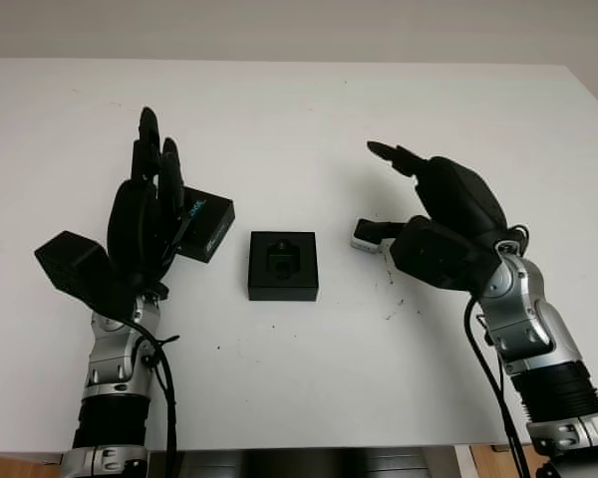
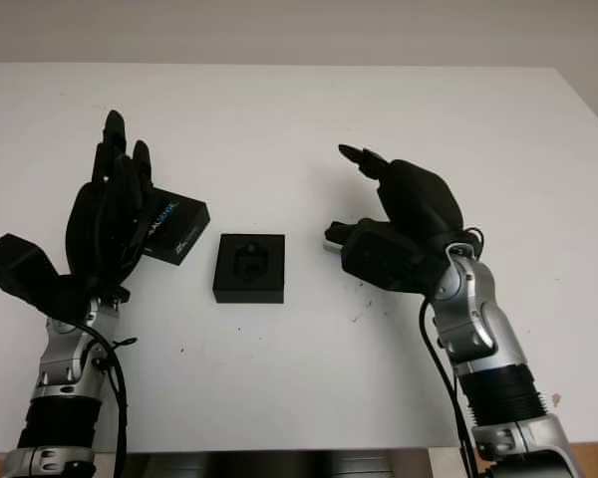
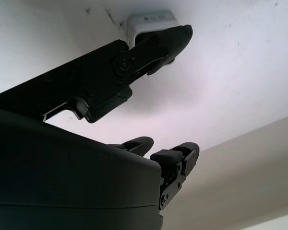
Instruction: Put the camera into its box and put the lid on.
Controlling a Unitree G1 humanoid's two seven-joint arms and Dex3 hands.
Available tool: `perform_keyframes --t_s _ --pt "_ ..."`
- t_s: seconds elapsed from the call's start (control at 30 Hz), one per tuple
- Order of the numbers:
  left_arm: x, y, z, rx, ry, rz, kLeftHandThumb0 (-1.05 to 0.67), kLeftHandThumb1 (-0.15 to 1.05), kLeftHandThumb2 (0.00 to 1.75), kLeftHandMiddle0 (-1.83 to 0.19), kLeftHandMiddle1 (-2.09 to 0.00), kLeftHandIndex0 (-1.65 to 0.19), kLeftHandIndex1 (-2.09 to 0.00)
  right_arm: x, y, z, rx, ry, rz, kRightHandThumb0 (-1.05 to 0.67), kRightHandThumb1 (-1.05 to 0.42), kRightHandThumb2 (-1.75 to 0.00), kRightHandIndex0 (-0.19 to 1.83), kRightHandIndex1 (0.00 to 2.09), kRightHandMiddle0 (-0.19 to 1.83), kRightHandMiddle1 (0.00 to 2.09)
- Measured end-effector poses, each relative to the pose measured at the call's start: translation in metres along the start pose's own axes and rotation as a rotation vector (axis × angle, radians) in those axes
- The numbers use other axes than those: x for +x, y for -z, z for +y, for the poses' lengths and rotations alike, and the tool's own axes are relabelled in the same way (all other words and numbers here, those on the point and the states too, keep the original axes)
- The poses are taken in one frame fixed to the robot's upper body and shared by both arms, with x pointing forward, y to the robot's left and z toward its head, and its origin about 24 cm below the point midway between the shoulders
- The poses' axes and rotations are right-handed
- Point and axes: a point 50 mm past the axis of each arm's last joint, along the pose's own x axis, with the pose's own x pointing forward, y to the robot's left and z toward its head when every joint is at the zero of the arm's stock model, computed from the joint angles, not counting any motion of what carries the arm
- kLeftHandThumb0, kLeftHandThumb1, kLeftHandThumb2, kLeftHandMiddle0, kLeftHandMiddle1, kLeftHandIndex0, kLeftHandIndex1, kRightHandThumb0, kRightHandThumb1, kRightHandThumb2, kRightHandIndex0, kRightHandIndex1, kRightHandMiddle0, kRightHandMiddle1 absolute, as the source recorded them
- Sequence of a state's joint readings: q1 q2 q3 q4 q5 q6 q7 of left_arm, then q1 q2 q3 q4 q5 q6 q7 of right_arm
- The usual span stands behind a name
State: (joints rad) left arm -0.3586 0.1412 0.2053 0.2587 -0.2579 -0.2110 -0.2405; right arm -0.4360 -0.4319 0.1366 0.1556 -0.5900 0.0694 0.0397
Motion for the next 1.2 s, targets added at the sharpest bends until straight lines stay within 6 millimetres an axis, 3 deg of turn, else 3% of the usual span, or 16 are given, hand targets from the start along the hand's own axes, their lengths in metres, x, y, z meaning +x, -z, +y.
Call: perform_keyframes --t_s 0.37,0.77,0.8,0.87,0.97,1.2 --pt "0.000 -0.001 0.002 -0.004 -0.002 -0.005 -0.71 1.05 0.59 0.19 0.00 0.19 0.00 -0.016 0.007 0.013 0.000 -0.106 0.040 -0.72 -0.83 -0.05 0.30 0.11 0.36 0.08" --pt "0.000 -0.002 0.003 -0.001 0.011 -0.007 -0.72 1.05 0.58 0.19 0.00 0.19 0.00 -0.023 0.014 0.019 -0.061 -0.062 0.070 -0.67 -0.85 -0.06 0.46 0.22 0.48 0.15" --pt "0.000 -0.002 0.004 -0.001 0.013 -0.006 -0.72 1.05 0.58 0.19 0.00 0.19 0.00 -0.023 0.017 0.020 -0.068 -0.052 0.080 -0.65 -0.85 -0.06 0.46 0.28 0.49 0.17" --pt "0.000 -0.002 0.005 -0.002 0.015 -0.005 -0.72 1.05 0.58 0.19 0.00 0.19 0.00 -0.023 0.020 0.022 -0.078 -0.033 0.094 -0.59 -0.85 -0.05 0.27 0.70 0.44 0.34" --pt "0.000 -0.002 0.005 -0.003 0.015 -0.005 -0.72 1.05 0.57 0.19 0.00 0.19 0.00 -0.021 0.021 0.024 -0.086 0.000 0.095 -0.55 -0.84 -0.05 0.11 1.09 0.34 0.63" --pt "-0.001 -0.002 0.005 -0.002 0.013 -0.006 -0.73 1.05 0.56 0.19 0.00 0.19 0.00 -0.019 0.029 0.030 -0.100 0.063 0.083 -0.53 -0.85 -0.05 0.10 1.25 0.30 0.88"
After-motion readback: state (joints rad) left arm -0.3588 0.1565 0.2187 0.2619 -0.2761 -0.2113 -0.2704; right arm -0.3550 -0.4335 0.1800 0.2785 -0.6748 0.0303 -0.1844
